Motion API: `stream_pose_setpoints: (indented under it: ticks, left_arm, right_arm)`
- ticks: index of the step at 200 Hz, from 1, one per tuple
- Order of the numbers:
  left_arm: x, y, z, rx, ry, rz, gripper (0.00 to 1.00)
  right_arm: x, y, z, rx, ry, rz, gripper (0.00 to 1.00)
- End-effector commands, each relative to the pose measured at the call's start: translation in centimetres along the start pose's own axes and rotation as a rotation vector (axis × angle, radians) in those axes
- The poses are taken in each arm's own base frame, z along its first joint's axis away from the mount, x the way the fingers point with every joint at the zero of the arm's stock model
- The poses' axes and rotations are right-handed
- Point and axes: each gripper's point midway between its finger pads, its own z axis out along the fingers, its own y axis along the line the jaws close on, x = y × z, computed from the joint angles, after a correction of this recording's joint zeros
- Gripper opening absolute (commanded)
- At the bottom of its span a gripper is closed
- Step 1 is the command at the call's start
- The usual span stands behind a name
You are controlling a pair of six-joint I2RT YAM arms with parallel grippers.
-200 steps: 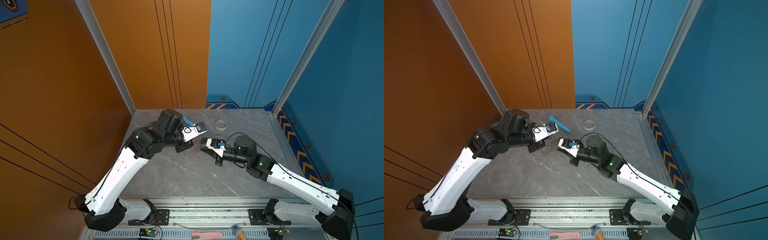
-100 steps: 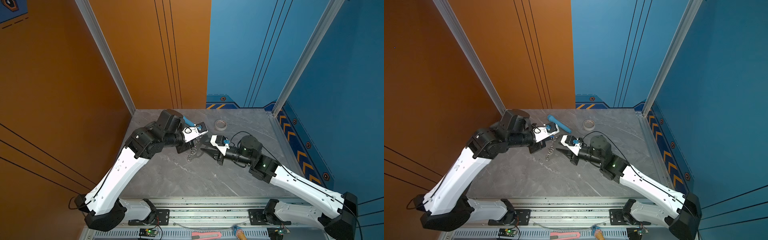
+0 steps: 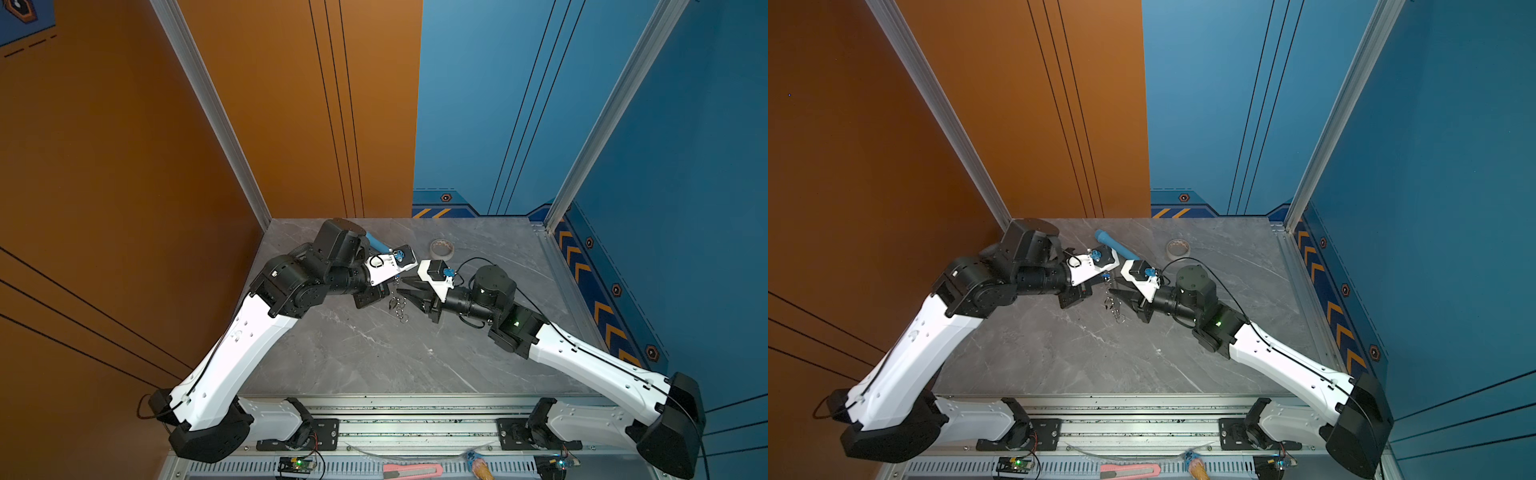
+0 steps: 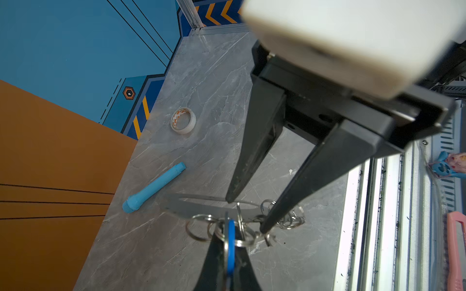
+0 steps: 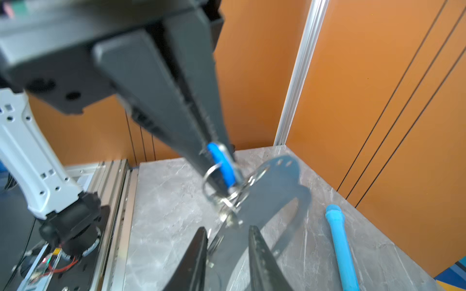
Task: Remove the keys from the keyring
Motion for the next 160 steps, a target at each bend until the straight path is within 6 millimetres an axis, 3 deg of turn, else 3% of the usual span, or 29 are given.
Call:
stream_pose_setpoints:
  ticks: [1,27,66,160]
  left_arm:
    - [-0.9,-0.1,-0.7,0.001,-0.048,-0.009,0.0]
    - [-1.0,-0.1,-0.7,0.005,-0.051,-0.008,0.0]
    - [-1.2,0.2,-0.9,-0.013,-0.054,-0.001,0.0]
    - [-1.4,0.2,-1.3,-0.016,-0.063,-0.004,0.0]
  right_arm:
    - [-2.6,-0.4,-0.5,-0.013,-0.085,0.021,0.33]
    - [-2.6,-0.4,-0.4,-0.034,-0.083,0.027,0.35]
    - [-2.4,1.2,0.1,-0.128,-0.069,0.025,0.33]
    - [-2.0,2.2,0.8,-0.175,-0.027,0.0,0.16]
